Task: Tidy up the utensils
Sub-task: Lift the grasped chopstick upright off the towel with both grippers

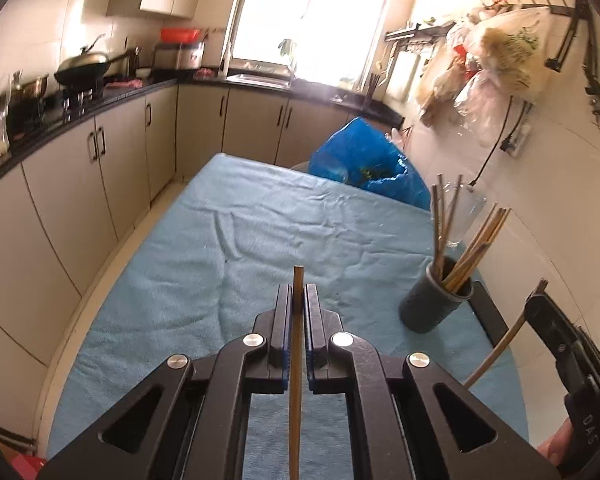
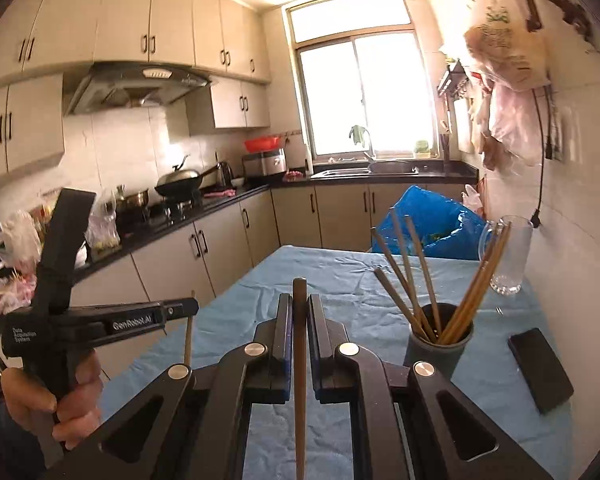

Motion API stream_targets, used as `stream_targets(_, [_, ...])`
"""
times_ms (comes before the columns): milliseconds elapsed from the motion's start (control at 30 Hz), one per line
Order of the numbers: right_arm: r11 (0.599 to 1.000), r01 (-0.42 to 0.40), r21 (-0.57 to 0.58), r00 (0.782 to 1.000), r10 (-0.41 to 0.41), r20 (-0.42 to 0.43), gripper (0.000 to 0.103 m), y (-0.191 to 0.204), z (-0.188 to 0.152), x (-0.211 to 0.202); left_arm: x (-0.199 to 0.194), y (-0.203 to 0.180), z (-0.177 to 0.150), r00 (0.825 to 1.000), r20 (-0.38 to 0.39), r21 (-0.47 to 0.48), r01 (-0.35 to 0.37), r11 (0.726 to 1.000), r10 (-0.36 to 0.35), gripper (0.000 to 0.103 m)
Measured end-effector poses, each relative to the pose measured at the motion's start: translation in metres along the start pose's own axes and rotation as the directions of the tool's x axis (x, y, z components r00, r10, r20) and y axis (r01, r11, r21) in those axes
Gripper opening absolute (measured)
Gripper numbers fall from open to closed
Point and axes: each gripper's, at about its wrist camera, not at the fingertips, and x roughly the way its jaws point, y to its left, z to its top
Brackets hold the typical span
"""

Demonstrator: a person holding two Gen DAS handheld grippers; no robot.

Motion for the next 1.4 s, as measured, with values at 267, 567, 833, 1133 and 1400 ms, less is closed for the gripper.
stream_targets(267, [0.998, 0.013, 0.056, 1.000, -0.014, 0.026, 0.008, -0.022, 0.006, -0.023, -0.010, -0.013, -0.002, 1.000, 0.010, 0.019, 0.006, 1.000, -0.006, 0.005])
stream_targets(567, [0.996, 0.026, 0.087, 0.998, -0.031, 0.061, 0.008, -0.031, 0.009, -0.041, -0.015, -0.016, -0.002, 1.000, 0.019, 0.027, 0.009, 1.000, -0.009, 0.005])
stream_targets(833, [0.992, 0.043, 0.119, 0.996, -0.052, 0.073, 0.008, -0.047, 0.011, -0.050, -0.018, -0.018, -0.002, 1.000, 0.016, 0.023, 0.013, 1.000, -0.013, 0.005])
stream_targets(1133, [0.985, 0.069, 0.157, 0.991, -0.085, 0.099, 0.008, -0.065, 0.013, -0.063, -0.025, -0.023, -0.001, 0.999, 0.028, 0.030, 0.016, 0.999, -0.017, 0.005])
stream_targets(1400, [0.977, 0.079, 0.200, 0.989, -0.101, 0.104, 0.008, -0.081, 0.011, -0.072, -0.027, -0.031, 0.000, 0.999, 0.022, 0.041, 0.032, 0.999, -0.033, 0.005])
